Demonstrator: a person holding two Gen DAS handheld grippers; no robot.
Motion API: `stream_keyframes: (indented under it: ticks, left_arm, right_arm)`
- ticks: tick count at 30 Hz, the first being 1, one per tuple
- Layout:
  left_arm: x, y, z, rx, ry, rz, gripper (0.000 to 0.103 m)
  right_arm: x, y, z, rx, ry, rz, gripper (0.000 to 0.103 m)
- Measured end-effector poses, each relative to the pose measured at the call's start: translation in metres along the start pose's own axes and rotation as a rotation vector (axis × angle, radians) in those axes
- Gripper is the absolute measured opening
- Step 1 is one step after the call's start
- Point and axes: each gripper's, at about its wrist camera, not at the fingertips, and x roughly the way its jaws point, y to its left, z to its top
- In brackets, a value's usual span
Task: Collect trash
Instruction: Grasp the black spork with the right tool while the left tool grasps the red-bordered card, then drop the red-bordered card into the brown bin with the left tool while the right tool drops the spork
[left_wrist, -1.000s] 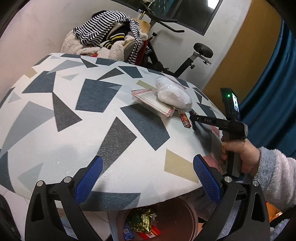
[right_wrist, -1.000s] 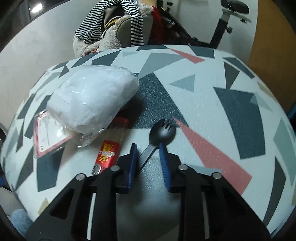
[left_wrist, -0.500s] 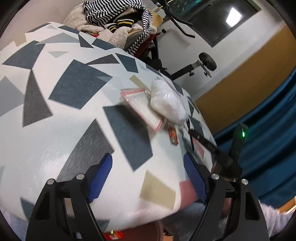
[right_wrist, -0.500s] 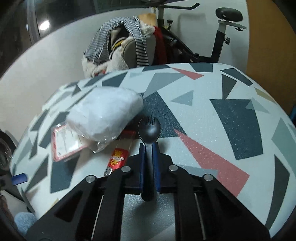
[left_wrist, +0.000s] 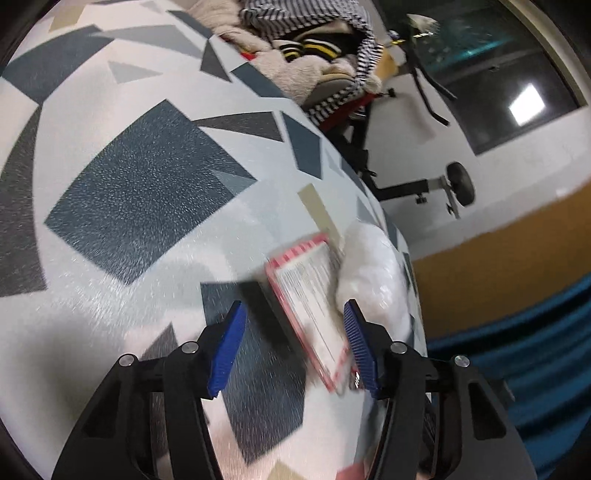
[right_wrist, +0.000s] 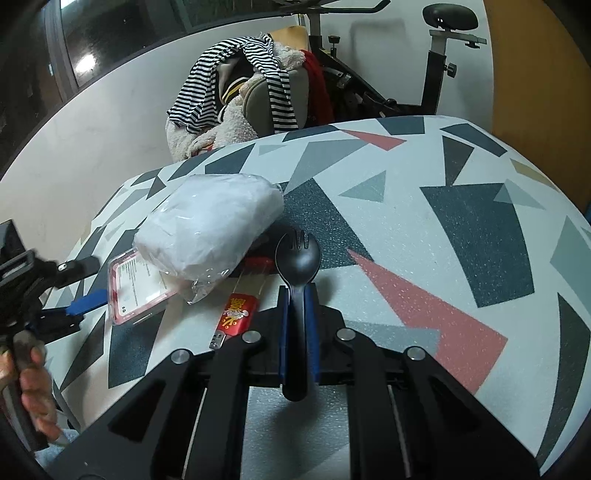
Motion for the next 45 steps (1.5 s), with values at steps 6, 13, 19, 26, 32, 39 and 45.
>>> stream_keyframes:
  ticks: [6, 13, 19, 26, 32, 39, 45]
  left_arm:
    - [0.014, 0.003, 0.003, -0.042, 0.008, 0.025, 0.048]
    - [-0.008, -0.012, 0.007, 0.122, -0.046, 0.076, 0.019]
    - [-0.056, -0.054, 0.015, 0.387, -0.175, 0.172, 0.014]
    - [-0.102, -0.095, 0.012, 0.64, -0.286, 0.247, 0.014]
    - [-0.139, -0.102, -0.004, 0.717, -0.314, 0.263, 0.014]
    - [-0.181, -0.087, -0.018, 0.638, -0.299, 0.212, 0.014]
    - [-0.209, -0.085, -0.042, 0.641, -0.286, 0.185, 0.014]
  right_arm:
    - [0.001, -0.001, -0.001, -0.005, 0.004, 0.004, 0.013]
    - [0.002, -0.001, -0.002, -0.007, 0.008, 0.005, 0.013]
    - [0.002, 0.003, -0.002, -0.025, 0.012, -0.009, 0.013]
    - [-0.004, 0.012, -0.001, -0.069, 0.008, -0.012, 0.013]
    - [-0.03, 0.016, 0.005, -0.059, -0.022, 0.034, 0.013]
    - [-0.059, 0.028, 0.004, -0.074, -0.043, 0.064, 0.013]
    - [-0.084, 0.043, -0.004, -0.098, -0.059, 0.085, 0.013]
